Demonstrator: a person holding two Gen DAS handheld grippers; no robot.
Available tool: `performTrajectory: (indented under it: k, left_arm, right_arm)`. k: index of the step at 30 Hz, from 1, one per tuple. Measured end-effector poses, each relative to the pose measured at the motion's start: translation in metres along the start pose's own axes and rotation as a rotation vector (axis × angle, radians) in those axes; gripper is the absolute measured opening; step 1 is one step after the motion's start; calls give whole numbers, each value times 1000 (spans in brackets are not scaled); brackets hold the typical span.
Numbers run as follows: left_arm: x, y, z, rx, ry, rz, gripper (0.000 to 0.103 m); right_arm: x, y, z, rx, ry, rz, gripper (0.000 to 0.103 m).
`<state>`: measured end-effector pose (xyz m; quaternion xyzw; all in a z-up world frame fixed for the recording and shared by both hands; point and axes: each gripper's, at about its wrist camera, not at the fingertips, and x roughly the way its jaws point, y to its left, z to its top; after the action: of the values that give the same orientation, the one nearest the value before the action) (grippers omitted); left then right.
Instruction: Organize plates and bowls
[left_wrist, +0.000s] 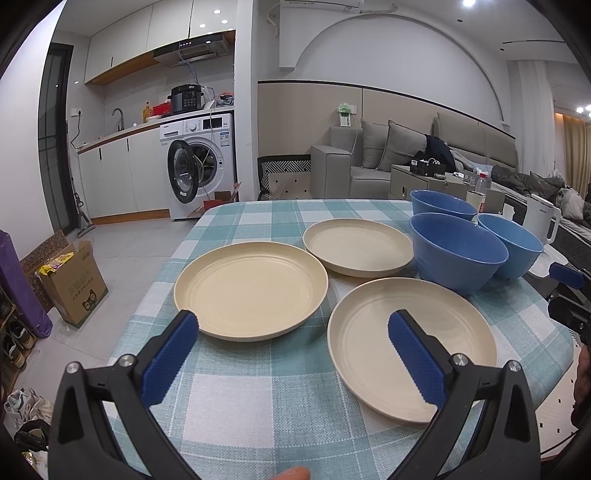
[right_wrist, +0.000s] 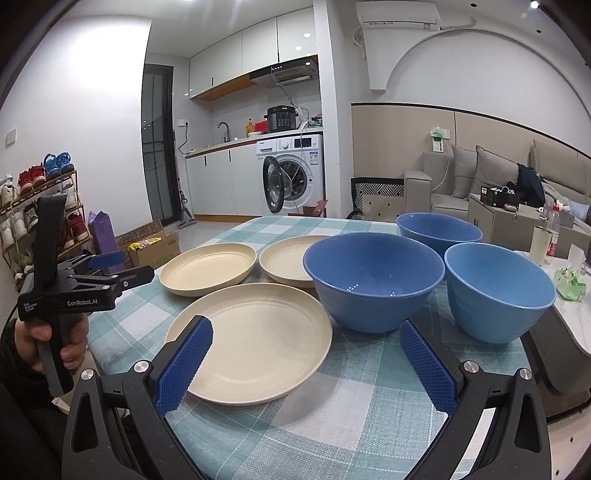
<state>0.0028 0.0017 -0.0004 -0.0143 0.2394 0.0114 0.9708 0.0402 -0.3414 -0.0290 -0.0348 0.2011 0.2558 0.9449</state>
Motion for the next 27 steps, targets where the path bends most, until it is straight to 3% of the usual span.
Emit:
performTrajectory:
  k: [27]
  left_arm:
    - [2,1,1,3,-18,-3,103]
  right_arm:
    - [-1,-4,5,8,7,30,103]
